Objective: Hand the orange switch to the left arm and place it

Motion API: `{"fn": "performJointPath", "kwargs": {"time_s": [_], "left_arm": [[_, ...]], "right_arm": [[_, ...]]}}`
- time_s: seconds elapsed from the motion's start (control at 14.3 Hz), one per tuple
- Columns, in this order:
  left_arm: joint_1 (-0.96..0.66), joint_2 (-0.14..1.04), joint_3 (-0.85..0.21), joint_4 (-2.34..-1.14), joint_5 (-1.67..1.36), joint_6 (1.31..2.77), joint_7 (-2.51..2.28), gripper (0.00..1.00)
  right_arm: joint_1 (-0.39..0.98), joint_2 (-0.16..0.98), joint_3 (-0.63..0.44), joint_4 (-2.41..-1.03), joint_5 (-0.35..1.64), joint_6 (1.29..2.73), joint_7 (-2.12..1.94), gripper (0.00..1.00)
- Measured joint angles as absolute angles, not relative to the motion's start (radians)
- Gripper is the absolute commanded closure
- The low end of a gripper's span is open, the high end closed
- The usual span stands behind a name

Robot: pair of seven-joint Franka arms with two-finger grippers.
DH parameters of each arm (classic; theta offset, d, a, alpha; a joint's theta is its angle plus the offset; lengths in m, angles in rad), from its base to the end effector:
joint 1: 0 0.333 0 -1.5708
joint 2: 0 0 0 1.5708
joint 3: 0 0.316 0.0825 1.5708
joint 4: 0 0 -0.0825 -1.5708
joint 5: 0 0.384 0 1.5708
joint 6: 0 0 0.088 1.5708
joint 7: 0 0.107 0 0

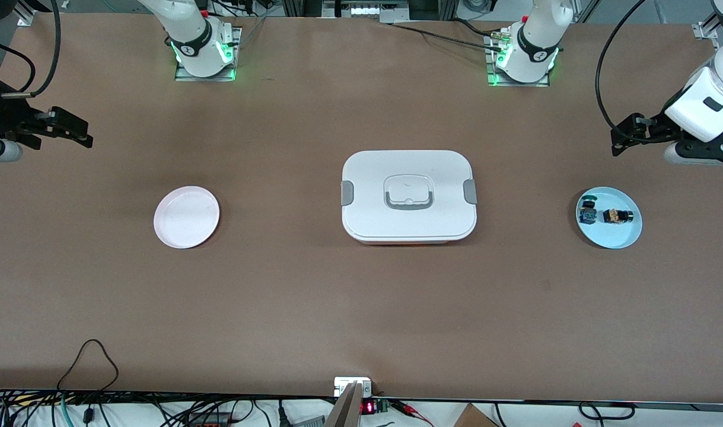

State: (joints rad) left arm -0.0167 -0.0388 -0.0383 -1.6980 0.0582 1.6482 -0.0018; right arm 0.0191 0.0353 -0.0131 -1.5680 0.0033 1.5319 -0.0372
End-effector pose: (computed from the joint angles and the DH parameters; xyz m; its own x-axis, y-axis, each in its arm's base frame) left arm 0.5463 -0.0246 0.5924 0.9983 -0.0576 -0.0111 -0.0582 -0.9965 -0.0594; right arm 0.5602 0.0039 0.6029 0.9965 0.0433 -0.0712 0.0430 -0.9991 -0.0055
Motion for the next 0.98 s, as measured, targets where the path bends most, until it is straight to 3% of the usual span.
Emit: {"fn": "performJointPath", "kwargs": {"time_s": [0.98], "left_arm": [[-0.030,-0.039,-0.042,-1.697,0.058,1.637,-0.002,0.00]], "right_arm": [[0.019,0.035,-0.013,-1.568,0.003,1.531,-0.038,0.00]]}}
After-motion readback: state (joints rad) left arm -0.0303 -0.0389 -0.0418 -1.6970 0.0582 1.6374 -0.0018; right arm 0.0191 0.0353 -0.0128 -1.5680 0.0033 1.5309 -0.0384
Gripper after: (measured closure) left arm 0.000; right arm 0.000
